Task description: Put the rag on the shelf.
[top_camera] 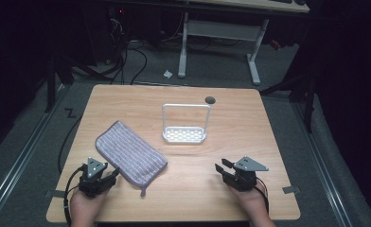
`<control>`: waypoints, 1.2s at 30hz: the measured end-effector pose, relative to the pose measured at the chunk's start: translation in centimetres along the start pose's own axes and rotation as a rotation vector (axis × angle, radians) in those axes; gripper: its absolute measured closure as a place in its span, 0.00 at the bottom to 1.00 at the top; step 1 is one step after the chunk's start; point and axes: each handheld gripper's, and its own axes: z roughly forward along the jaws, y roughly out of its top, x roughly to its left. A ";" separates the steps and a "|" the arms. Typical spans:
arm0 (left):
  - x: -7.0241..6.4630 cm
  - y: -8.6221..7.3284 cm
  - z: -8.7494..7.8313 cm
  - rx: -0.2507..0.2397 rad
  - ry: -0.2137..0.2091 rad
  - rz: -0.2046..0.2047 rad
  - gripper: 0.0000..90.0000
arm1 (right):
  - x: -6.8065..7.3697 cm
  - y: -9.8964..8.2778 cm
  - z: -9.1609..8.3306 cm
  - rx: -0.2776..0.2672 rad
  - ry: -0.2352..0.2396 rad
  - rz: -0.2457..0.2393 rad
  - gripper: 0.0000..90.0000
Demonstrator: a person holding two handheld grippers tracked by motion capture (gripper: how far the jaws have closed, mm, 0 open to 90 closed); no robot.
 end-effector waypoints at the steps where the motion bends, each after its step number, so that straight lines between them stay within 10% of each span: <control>1: 0.1 -0.2 -0.2 -0.002 -0.018 -0.025 0.53 | 0.1 0.0 0.1 0.000 0.001 0.002 0.68; 4: 0.1 0.0 -0.1 -0.022 -0.113 -0.091 0.61 | 0.6 -0.1 0.2 0.017 -0.008 -0.028 0.68; 7: -0.3 1.0 0.3 -0.049 -0.224 -0.141 0.94 | 0.7 -0.1 0.3 0.017 -0.009 -0.025 0.69; 8: -1.4 2.3 0.7 -0.051 -0.238 -0.071 0.99 | 0.7 -0.2 0.4 0.019 -0.008 -0.022 0.70; 13: -2.8 3.1 3.2 0.032 -0.229 -0.051 1.00 | 0.9 -0.3 0.7 0.040 -0.008 -0.018 0.71; 18: -5.3 2.4 3.6 0.084 -0.240 0.070 1.00 | 1.3 -0.4 0.9 0.042 0.001 -0.025 0.73; 31: -14.6 1.6 2.3 0.103 -0.511 0.227 1.00 | 1.6 -0.5 0.9 0.058 0.025 -0.002 0.76; 36: -16.2 1.7 2.3 0.101 -0.559 0.250 1.00 | 1.9 -0.5 1.0 0.065 0.039 -0.002 0.78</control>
